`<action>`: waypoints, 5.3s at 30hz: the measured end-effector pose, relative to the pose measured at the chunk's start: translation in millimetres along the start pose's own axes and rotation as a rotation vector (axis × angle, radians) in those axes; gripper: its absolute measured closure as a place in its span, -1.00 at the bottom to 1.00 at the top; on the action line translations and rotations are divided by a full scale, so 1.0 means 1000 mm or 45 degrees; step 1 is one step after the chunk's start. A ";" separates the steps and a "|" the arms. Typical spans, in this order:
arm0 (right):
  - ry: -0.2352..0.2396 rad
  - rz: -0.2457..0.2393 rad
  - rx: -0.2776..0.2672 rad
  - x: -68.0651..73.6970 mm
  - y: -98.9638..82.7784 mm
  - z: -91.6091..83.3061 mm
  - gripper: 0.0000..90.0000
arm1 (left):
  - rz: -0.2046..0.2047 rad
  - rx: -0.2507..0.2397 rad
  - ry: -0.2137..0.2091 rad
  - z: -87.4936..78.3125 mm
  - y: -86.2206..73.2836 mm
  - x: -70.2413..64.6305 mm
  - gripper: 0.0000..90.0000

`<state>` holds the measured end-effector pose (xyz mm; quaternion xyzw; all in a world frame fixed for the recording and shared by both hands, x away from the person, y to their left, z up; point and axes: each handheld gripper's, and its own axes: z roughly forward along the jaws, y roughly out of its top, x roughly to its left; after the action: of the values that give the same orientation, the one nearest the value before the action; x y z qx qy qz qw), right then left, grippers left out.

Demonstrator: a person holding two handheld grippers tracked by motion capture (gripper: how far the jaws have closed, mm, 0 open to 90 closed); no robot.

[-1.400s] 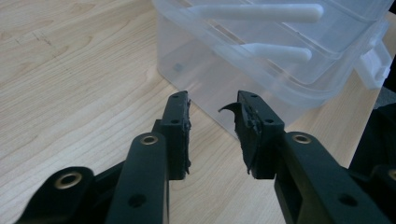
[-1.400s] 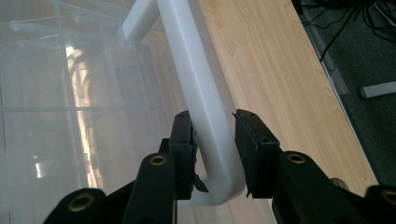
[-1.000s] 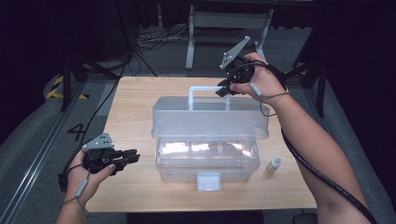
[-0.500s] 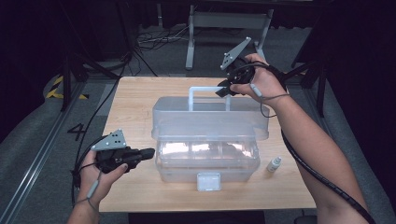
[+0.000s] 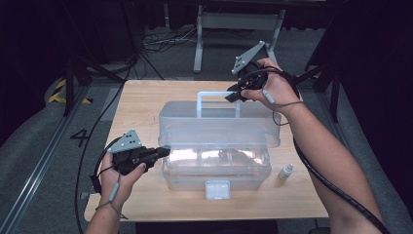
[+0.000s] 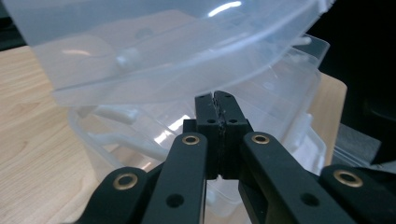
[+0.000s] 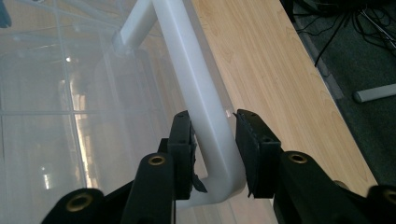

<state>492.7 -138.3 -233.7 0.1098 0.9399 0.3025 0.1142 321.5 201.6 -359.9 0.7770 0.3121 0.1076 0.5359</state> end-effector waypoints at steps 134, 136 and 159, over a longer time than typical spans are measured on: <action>-0.399 0.651 -0.580 0.083 -0.267 -0.044 0.09 | 0.086 -0.097 0.175 0.022 0.072 0.032 1.00; -0.400 0.631 -0.591 0.085 -0.261 -0.045 0.08 | 0.084 -0.097 0.175 0.022 0.072 0.033 1.00; -0.508 0.477 -0.670 0.073 -0.181 -0.062 -0.14 | 0.089 -0.087 0.186 0.032 0.079 0.035 1.00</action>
<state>381.2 -295.5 -303.5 0.3035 0.7530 0.5217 0.2620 394.4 180.1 -307.5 0.7587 0.3192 0.1933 0.5339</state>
